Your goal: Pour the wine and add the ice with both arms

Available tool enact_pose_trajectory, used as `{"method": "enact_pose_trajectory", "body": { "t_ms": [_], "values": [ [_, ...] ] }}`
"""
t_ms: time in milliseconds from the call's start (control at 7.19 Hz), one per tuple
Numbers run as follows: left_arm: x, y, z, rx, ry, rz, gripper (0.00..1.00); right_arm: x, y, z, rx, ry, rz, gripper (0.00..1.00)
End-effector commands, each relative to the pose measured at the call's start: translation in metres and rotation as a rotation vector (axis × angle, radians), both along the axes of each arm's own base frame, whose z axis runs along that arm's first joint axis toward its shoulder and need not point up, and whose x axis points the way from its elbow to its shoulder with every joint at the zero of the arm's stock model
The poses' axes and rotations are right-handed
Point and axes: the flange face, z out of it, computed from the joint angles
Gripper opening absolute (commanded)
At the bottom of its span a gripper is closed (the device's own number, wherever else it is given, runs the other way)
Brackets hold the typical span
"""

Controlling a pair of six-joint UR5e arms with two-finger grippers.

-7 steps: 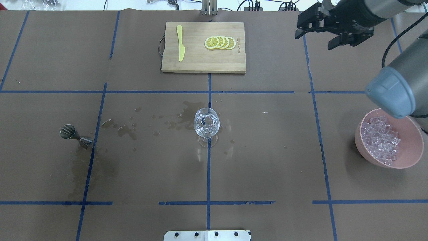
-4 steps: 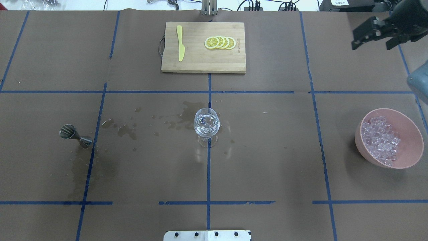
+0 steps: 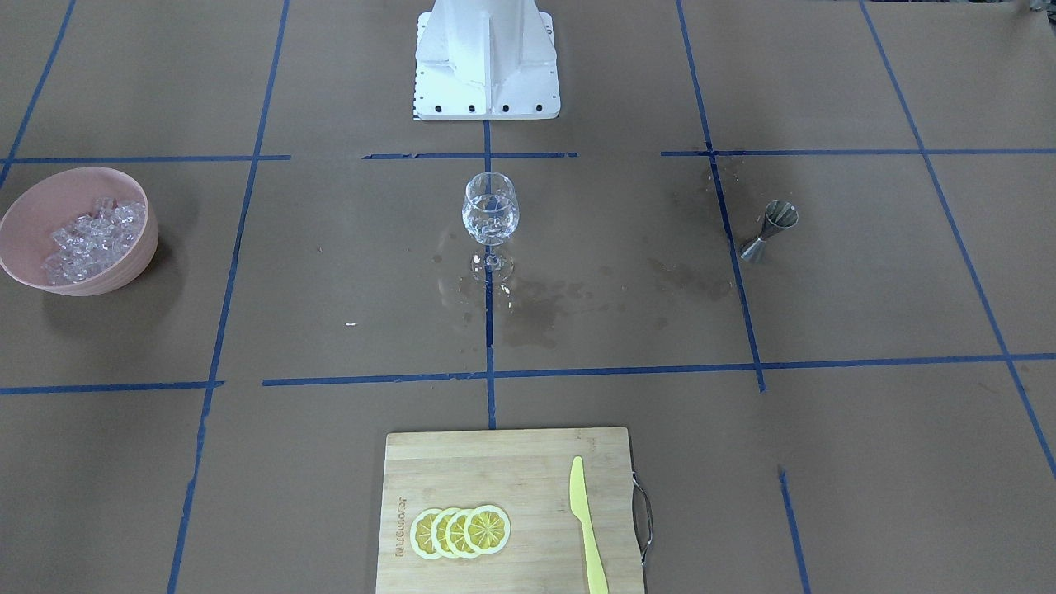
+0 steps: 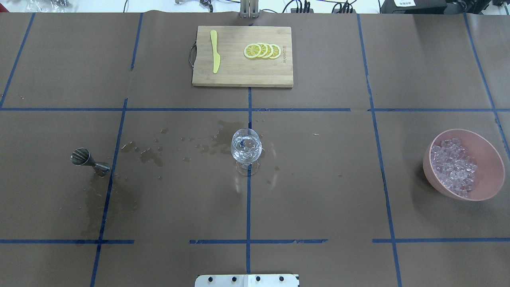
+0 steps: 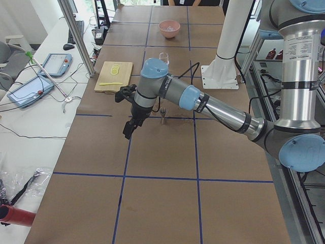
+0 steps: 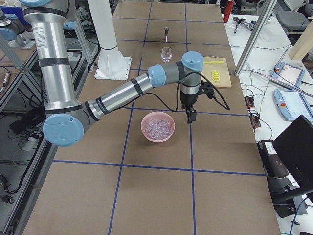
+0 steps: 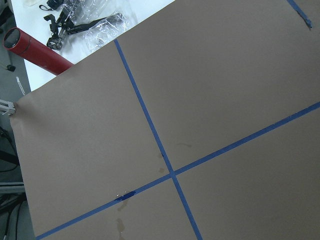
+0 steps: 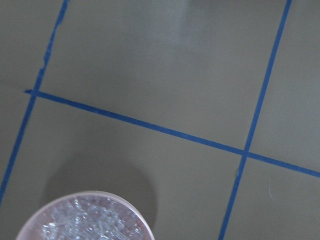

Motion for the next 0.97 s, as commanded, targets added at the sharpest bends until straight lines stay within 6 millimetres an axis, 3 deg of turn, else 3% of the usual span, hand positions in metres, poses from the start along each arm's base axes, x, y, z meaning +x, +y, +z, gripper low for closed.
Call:
{"method": "enact_pose_trajectory", "body": {
  "t_ms": [0, 139, 278, 417, 556, 834],
  "values": [
    [-0.003, 0.005, 0.019, -0.062, 0.057, 0.007, 1.0, 0.038, 0.017, 0.075, -0.047, -0.009, -0.057, 1.0],
    [-0.005, 0.004, 0.03, -0.097, 0.058, 0.002, 1.0, 0.038, 0.019, 0.079, -0.056, -0.006, -0.054, 1.0],
    [-0.009, 0.002, 0.05, -0.137, 0.058, -0.008, 1.0, 0.04, 0.035, 0.097, -0.089, 0.006, -0.052, 1.0],
    [-0.009, -0.002, 0.093, -0.224, 0.059, -0.01, 1.0, 0.043, 0.031, 0.115, -0.075, 0.002, -0.042, 1.0],
    [-0.007, -0.004, 0.12, -0.27, 0.071, -0.007, 1.0, 0.062, 0.034, 0.119, -0.059, -0.001, 0.003, 1.0],
    [-0.003, -0.004, 0.15, -0.346, 0.103, -0.009, 1.0, 0.079, 0.047, 0.124, -0.084, -0.098, 0.054, 1.0]
  ]
}}
